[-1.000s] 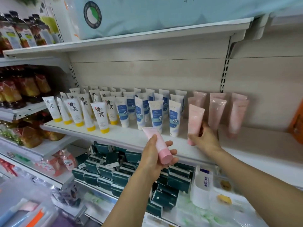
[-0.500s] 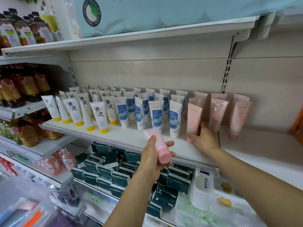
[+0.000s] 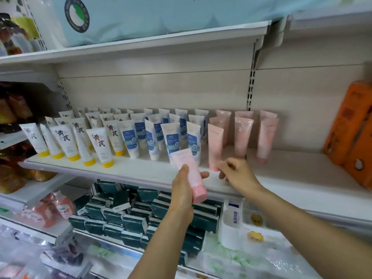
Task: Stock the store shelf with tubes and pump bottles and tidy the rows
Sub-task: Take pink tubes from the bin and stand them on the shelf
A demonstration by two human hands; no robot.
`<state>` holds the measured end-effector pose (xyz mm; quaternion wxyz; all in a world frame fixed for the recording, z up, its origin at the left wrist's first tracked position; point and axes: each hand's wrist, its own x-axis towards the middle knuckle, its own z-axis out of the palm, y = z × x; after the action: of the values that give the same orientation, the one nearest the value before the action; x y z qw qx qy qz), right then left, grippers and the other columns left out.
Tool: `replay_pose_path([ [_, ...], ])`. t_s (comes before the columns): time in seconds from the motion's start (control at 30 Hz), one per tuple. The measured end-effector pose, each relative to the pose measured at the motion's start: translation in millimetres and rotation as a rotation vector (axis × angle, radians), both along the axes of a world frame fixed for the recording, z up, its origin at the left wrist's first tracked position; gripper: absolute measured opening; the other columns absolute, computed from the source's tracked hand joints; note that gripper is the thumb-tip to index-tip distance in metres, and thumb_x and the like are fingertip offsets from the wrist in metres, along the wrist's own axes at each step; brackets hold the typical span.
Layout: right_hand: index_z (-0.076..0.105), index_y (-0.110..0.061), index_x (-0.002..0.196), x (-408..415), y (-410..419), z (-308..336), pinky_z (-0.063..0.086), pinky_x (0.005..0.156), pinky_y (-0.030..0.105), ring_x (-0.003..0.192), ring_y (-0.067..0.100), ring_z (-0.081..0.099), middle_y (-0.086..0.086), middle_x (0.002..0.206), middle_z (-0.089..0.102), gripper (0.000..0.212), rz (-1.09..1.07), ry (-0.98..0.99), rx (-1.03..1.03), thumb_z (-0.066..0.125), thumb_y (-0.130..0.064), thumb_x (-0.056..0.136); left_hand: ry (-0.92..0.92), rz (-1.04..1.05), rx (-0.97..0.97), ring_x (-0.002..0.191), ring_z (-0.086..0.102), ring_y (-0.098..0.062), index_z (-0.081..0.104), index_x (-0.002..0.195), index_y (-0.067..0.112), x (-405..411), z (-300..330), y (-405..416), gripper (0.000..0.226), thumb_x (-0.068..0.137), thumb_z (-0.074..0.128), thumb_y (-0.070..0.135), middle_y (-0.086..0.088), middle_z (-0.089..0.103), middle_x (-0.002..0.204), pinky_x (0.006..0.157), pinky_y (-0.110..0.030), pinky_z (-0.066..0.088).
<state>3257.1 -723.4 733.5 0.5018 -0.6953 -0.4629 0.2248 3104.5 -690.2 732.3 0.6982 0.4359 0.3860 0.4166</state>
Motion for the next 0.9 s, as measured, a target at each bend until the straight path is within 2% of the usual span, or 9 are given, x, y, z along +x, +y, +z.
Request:
replay_pose_path([
  [0.1, 0.069, -0.008, 0.083, -10, -22, 10, 0.043, 0.053, 0.016, 0.054, 0.006, 0.054, 0.004, 0.069, 0.068, 0.033, 0.212, 0.096, -0.014, 0.063, -0.04, 0.09, 0.009, 0.039, 0.026, 0.081, 0.064, -0.02, 0.053, 0.125, 0.019, 12, -2, -3, 0.034, 0.101, 0.039, 0.039, -0.008, 0.071, 0.097, 0.068, -0.034, 0.052],
  [0.2, 0.069, -0.01, 0.092, -10, -31, 9, 0.042, 0.053, 0.018, 0.058, 0.005, 0.056, 0.004, 0.075, 0.07, 0.033, 0.337, 0.083, -0.117, 0.076, -0.039, 0.079, 0.011, 0.013, 0.092, 0.095, 0.068, -0.028, 0.051, 0.125, 0.025, 22, 0, -9, 0.029, 0.101, 0.04, 0.037, -0.011, 0.068, 0.107, 0.076, -0.045, 0.059],
  [0.3, 0.067, -0.016, 0.099, -4, -36, 8, 0.049, 0.062, 0.028, 0.071, 0.021, 0.066, 0.01, 0.087, 0.074, 0.037, 0.345, 0.084, -0.123, 0.083, -0.035, 0.071, 0.033, 0.008, 0.205, 0.097, 0.068, -0.03, 0.052, 0.125, 0.023, 30, 4, -13, 0.028, 0.102, 0.039, 0.032, -0.011, 0.068, 0.108, 0.063, -0.033, 0.056],
  [0.4, 0.066, -0.016, 0.099, 6, -39, 5, 0.057, 0.078, 0.036, 0.081, 0.022, 0.071, 0.007, 0.089, 0.074, 0.034, 0.325, 0.103, -0.056, 0.084, -0.026, 0.071, 0.048, -0.031, 0.287, 0.099, 0.066, -0.021, 0.054, 0.124, 0.02, 38, 4, -17, 0.026, 0.102, 0.043, 0.029, -0.006, 0.068, 0.108, 0.074, -0.03, 0.057],
  [0.47, 0.066, -0.019, 0.098, 13, -40, 2, 0.057, 0.076, 0.036, 0.081, 0.019, 0.069, 0.002, 0.089, 0.073, 0.041, 0.276, 0.036, -0.018, 0.085, -0.038, 0.067, 0.057, -0.06, 0.312, 0.098, 0.065, -0.019, 0.056, 0.122, 0.015, 43, 5, -19, 0.025, 0.101, 0.047, 0.025, -0.003, 0.067, 0.105, 0.082, -0.036, 0.057],
  [0.57, 0.066, -0.025, 0.099, 27, -37, -4, 0.054, 0.074, 0.038, 0.081, 0.018, 0.065, -0.004, 0.089, 0.071, 0.053, 0.204, -0.087, 0.022, 0.079, -0.057, 0.059, 0.06, -0.118, 0.323, 0.097, 0.067, -0.018, 0.058, 0.119, 0.017, 52, 7, -17, 0.021, 0.1, 0.049, 0.017, -0.003, 0.069, 0.105, 0.086, -0.041, 0.057],
  [0.7, 0.065, -0.025, 0.104, 47, -29, -15, 0.053, 0.076, 0.039, 0.082, 0.017, 0.065, -0.005, 0.091, 0.071, 0.041, 0.144, -0.118, 0.079, 0.08, -0.042, 0.069, 0.081, -0.211, 0.359, 0.089, 0.067, -0.008, 0.057, 0.115, 0.012, 61, 4, -12, 0.022, 0.098, 0.047, 0.005, -0.001, 0.067, 0.102, 0.082, -0.028, 0.058],
  [0.8, 0.063, -0.025, 0.11, 56, -22, -21, 0.052, 0.077, 0.025, 0.086, 0.006, 0.066, -0.008, 0.095, 0.071, 0.039, 0.102, -0.102, 0.088, 0.081, -0.026, 0.075, 0.128, -0.293, 0.399, 0.101, 0.063, -0.009, 0.055, 0.127, 0.015, 66, 1, -9, 0.031, 0.098, 0.047, 0.009, 0.006, 0.066, 0.105, 0.084, -0.021, 0.052],
  [0.9, 0.063, -0.026, 0.11, 65, -10, -28, 0.049, 0.077, 0.021, 0.089, 0.006, 0.067, -0.009, 0.096, 0.071, 0.036, 0.054, -0.099, 0.083, 0.078, -0.018, 0.078, 0.134, -0.329, 0.371, 0.094, 0.062, 0.003, 0.057, 0.123, 0.023, 73, 3, -7, 0.031, 0.098, 0.047, 0.008, 0.016, 0.066, 0.099, 0.083, -0.014, 0.048],
])
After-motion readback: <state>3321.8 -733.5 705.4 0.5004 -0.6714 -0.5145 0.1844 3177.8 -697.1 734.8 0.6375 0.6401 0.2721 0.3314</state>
